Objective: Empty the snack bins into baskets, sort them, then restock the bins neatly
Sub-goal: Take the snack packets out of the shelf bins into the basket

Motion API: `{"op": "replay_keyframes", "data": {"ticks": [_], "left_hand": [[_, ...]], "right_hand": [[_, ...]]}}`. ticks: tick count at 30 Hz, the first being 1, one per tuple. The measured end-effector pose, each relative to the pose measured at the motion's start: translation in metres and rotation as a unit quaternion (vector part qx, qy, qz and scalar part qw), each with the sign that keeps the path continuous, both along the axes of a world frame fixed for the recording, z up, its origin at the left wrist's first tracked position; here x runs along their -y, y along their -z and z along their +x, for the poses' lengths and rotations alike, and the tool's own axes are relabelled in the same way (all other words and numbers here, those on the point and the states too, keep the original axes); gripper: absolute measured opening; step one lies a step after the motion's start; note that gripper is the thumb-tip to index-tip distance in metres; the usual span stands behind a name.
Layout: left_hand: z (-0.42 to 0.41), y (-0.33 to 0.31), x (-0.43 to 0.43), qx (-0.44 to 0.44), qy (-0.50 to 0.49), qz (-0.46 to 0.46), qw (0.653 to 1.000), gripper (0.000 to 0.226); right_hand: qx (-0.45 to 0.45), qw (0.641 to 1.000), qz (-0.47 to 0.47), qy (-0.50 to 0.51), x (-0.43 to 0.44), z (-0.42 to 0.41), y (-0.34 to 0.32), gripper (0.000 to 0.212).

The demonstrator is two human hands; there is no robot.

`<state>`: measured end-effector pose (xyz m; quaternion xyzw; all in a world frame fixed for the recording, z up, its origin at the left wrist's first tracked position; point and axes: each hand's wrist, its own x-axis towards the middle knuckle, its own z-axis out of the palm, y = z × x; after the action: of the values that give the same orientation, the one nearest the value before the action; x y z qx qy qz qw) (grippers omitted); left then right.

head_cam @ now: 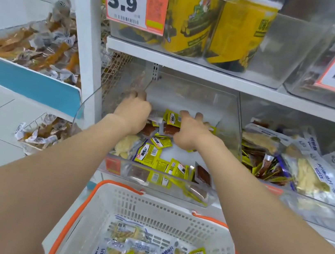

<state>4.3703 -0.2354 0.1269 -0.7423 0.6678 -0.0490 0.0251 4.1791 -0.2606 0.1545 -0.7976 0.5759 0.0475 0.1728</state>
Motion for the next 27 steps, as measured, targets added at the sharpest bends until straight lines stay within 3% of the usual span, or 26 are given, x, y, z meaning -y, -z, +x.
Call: {"op": "replay_keyframes", "data": {"ticks": [2,4,7,8,9,11,13,15,20,23,27], "left_hand": [[0.000,0.003,0.000,-0.045,0.017,0.002,0.999,0.038],[-0.005,-0.002,-0.005,-0.153,0.043,0.039,0.987,0.036],[-0.013,-0.021,-0.014,-0.331,0.044,0.165,0.928,0.035],[-0.013,-0.024,-0.012,-0.356,0.042,0.169,0.918,0.034],[-0.011,-0.027,-0.010,-0.370,0.039,0.147,0.917,0.037],[-0.004,-0.025,-0.004,-0.278,0.006,0.090,0.956,0.063],[0.001,-0.018,-0.001,-0.221,-0.056,0.126,0.966,0.103],[0.006,-0.013,-0.001,-0.256,-0.073,0.197,0.943,0.126],[0.010,-0.020,-0.009,-0.297,-0.049,0.185,0.936,0.116],[0.003,-0.025,-0.017,-0.363,-0.026,0.176,0.915,0.118],[-0.008,-0.020,-0.029,-0.463,-0.033,0.127,0.877,0.093]], "right_hand": [[0.038,0.999,0.005,0.030,0.007,0.006,0.006,0.077],[0.082,0.995,0.015,0.054,0.012,0.009,0.008,0.075],[0.076,0.995,0.063,0.016,0.019,0.012,0.012,0.068],[0.062,0.995,0.072,0.002,0.020,0.012,0.012,0.063],[0.044,0.997,0.066,-0.011,0.021,0.012,0.013,0.060],[0.016,0.999,0.051,-0.009,0.020,0.012,0.012,0.064],[0.006,0.999,0.028,0.018,0.017,0.010,0.010,0.073],[-0.004,0.999,0.043,0.021,0.015,0.011,0.011,0.085],[-0.013,0.993,0.097,-0.060,0.011,0.009,0.001,0.107],[-0.004,0.984,0.137,-0.110,0.005,0.006,0.000,0.134],[0.032,0.984,0.110,-0.139,-0.002,0.007,0.005,0.146]]}}
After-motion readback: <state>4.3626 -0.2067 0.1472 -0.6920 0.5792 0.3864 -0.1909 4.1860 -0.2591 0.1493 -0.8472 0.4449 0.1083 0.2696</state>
